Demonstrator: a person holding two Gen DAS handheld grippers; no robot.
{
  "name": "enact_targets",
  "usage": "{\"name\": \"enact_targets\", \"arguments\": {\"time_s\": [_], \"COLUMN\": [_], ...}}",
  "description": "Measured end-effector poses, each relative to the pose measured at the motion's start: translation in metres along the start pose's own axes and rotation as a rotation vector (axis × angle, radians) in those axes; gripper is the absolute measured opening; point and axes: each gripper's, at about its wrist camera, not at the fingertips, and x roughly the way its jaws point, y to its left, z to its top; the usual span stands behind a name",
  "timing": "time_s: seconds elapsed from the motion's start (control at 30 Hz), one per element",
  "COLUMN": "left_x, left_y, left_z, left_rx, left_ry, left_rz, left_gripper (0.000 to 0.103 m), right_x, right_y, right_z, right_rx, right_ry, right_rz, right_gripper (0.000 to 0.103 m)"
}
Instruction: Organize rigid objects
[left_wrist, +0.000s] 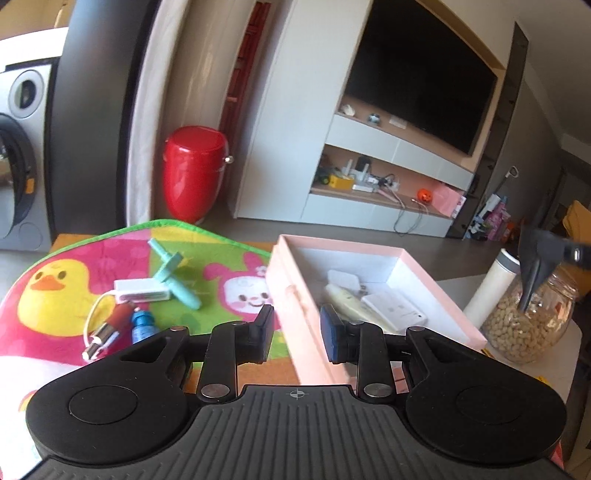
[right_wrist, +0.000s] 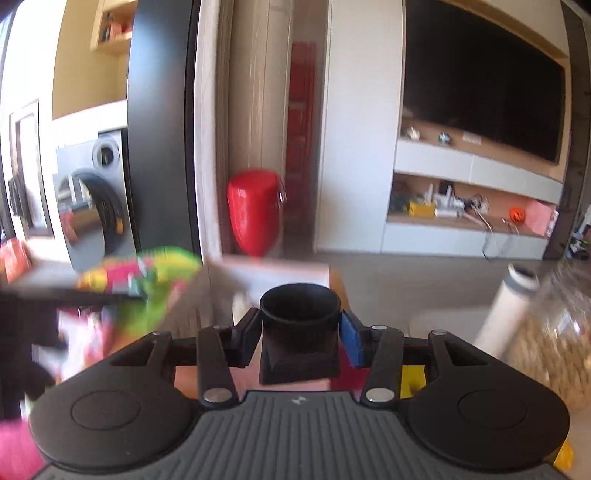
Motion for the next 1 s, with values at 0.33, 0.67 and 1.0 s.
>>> {"name": "enact_targets", "arguments": {"time_s": [0.33, 0.67, 1.0], "left_x": [-0.011, 0.013, 0.017], "left_y": [0.083, 0.080, 0.072], "left_z": [-0.008, -0.011, -0.035], "left_rx": [-0.126, -0.099, -0.035], "left_ry": [0.015, 0.036, 0.150], "left_rz": [0.166, 0.232, 0.105], "left_gripper": [0.030, 0.030, 0.034], "right_x": [0.056, 0.063, 0.070], "right_y": [0.012, 0.073, 0.115], "right_z": [0.013, -0.087, -0.015], "right_rx": [0.066, -0.072, -0.177], "right_ry": [0.106, 0.204, 0.126], "right_rz": [0.053, 0.137, 0.223], "right_gripper": [0.056, 0.056, 0.059]}}
